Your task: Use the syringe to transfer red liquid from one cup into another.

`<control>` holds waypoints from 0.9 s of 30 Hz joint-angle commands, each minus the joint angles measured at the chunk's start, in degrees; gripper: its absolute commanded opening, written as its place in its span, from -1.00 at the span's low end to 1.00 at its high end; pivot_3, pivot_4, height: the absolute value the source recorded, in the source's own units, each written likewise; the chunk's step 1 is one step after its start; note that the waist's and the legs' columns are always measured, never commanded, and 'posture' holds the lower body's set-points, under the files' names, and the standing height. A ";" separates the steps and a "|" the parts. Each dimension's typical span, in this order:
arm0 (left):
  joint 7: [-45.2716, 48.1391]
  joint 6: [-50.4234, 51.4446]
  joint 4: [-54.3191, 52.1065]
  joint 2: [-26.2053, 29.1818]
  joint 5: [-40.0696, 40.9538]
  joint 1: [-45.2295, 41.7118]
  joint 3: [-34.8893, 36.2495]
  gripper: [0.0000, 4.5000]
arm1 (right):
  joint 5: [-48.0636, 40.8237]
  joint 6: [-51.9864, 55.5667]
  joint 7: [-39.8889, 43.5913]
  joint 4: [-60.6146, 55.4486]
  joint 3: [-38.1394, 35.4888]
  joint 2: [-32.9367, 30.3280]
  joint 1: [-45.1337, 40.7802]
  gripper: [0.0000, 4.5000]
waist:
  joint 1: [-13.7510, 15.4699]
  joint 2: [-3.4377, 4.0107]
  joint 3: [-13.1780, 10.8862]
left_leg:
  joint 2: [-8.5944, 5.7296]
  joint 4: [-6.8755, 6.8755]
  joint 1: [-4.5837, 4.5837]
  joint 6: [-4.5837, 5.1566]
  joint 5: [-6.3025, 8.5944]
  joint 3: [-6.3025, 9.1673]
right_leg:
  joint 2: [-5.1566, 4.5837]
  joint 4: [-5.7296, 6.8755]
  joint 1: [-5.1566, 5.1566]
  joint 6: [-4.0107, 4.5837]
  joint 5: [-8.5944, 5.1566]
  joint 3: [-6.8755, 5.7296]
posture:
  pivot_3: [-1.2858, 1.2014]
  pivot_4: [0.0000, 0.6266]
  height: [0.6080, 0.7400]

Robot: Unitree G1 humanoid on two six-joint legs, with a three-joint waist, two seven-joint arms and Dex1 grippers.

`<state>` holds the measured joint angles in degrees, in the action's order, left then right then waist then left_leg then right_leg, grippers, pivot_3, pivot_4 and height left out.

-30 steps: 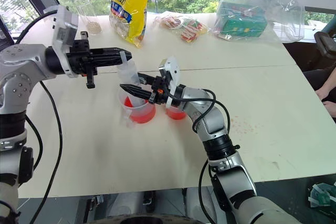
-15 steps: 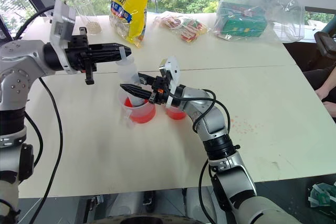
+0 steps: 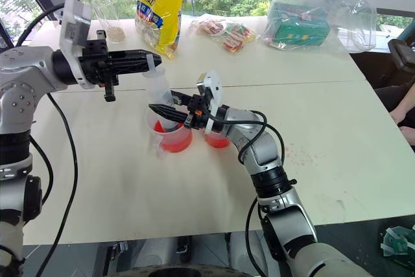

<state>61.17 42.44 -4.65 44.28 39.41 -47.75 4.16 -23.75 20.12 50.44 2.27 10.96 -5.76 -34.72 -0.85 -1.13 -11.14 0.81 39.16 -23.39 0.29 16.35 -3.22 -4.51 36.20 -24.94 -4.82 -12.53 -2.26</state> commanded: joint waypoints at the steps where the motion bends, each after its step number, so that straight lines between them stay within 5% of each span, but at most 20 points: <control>1: -1.78 -1.26 -0.80 0.95 0.70 -3.06 4.39 -0.98 | 0.41 0.92 1.84 -1.97 3.51 0.12 0.44 -0.40 | 0.00 0.00 0.00 | 0.00 0.00 0.00 0.00 0.00 0.00 | 0.00 0.00 0.00 0.00 0.00 0.00 | 0.03 -0.52 1.00; 5: -1.04 -0.07 -2.34 2.10 0.18 -0.19 2.97 -0.98 | -0.15 1.18 1.19 -2.65 2.28 0.22 -0.81 -0.40 | -0.01 0.00 0.00 | 0.00 0.00 0.00 0.00 0.00 0.00 | 0.00 0.00 0.00 0.00 0.00 0.00 | 0.03 -0.52 1.00; 8: -1.07 -0.15 -2.77 2.59 -0.74 2.17 2.32 -0.58 | -1.34 2.10 0.18 -3.69 0.41 0.21 -2.56 -0.40 | -0.16 0.00 0.00 | 0.00 0.00 0.00 0.00 0.00 0.00 | 0.00 0.00 -0.01 0.00 0.00 0.00 | 0.03 -0.52 1.00; 15: -1.07 -1.14 -3.75 4.00 -1.84 5.75 3.24 0.98 | -3.88 4.71 -1.65 -4.59 -3.94 0.03 -6.16 -0.40 | -0.07 0.01 -0.01 | 0.01 0.00 0.00 0.00 0.00 0.00 | 0.00 0.00 -0.01 0.00 0.00 0.00 | 0.03 -0.52 1.00; 27: 0.17 -1.90 -2.96 7.58 -1.27 8.00 6.33 0.98 | -9.46 9.43 -5.99 -9.06 -10.20 -1.74 -10.40 -0.40 | 0.14 0.02 -0.02 | 0.02 -0.01 -0.01 0.00 0.00 0.00 | -0.02 -0.01 -0.01 0.01 0.00 -0.02 | 0.03 -0.52 1.00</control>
<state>61.63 41.70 -7.37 51.70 37.68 -37.75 8.66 -30.35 28.84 45.44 -1.86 3.20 -7.36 -42.45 -0.71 -1.11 -11.16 0.83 39.15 -23.42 0.29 16.36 -3.21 -4.53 36.18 -24.95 -4.81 -12.53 -2.28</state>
